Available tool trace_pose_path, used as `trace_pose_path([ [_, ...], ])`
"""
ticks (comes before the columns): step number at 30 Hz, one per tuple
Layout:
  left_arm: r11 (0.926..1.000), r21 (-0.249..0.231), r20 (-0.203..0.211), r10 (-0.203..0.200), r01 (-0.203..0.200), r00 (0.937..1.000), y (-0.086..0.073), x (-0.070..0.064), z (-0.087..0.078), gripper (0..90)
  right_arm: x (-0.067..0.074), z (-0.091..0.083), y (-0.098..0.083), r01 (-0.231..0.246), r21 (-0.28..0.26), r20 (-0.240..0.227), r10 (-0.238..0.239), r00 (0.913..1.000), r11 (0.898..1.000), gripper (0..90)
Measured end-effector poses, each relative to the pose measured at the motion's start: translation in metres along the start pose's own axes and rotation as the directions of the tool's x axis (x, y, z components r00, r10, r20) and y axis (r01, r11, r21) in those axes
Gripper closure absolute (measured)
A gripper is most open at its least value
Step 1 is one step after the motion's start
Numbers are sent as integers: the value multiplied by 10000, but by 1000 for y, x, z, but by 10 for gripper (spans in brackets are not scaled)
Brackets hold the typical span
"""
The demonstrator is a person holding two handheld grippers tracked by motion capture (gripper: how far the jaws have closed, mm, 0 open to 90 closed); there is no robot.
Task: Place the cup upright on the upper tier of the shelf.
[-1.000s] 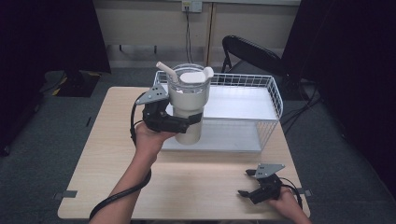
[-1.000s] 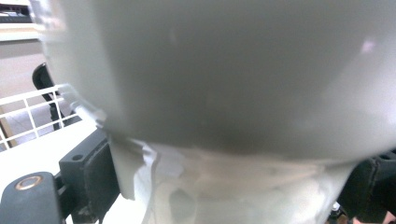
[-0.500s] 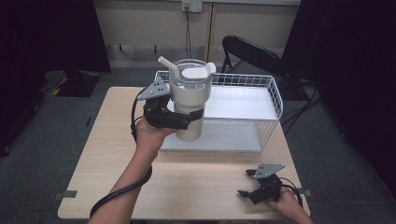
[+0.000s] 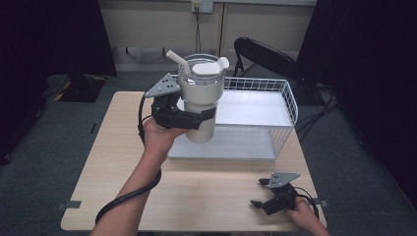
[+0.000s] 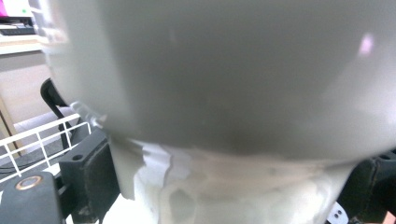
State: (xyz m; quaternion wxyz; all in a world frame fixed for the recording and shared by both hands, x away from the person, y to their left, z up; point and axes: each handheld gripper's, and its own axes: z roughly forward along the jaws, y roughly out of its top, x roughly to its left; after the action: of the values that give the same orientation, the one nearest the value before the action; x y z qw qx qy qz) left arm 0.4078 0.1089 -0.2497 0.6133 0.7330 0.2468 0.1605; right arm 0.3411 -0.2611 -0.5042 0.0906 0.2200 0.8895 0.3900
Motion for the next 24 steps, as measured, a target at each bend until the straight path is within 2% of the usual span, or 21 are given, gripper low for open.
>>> trace_pose_path([
  [14,10000,-34,-62,32,-32,10000,15,4,2,103,0,0,0,-7,0,-10,7,10000,10000,126],
  [24,10000,-84,-287,39,-41,9996,24,10,5,102,0,0,0,1,-3,-10,-1,10000,10000,126],
])
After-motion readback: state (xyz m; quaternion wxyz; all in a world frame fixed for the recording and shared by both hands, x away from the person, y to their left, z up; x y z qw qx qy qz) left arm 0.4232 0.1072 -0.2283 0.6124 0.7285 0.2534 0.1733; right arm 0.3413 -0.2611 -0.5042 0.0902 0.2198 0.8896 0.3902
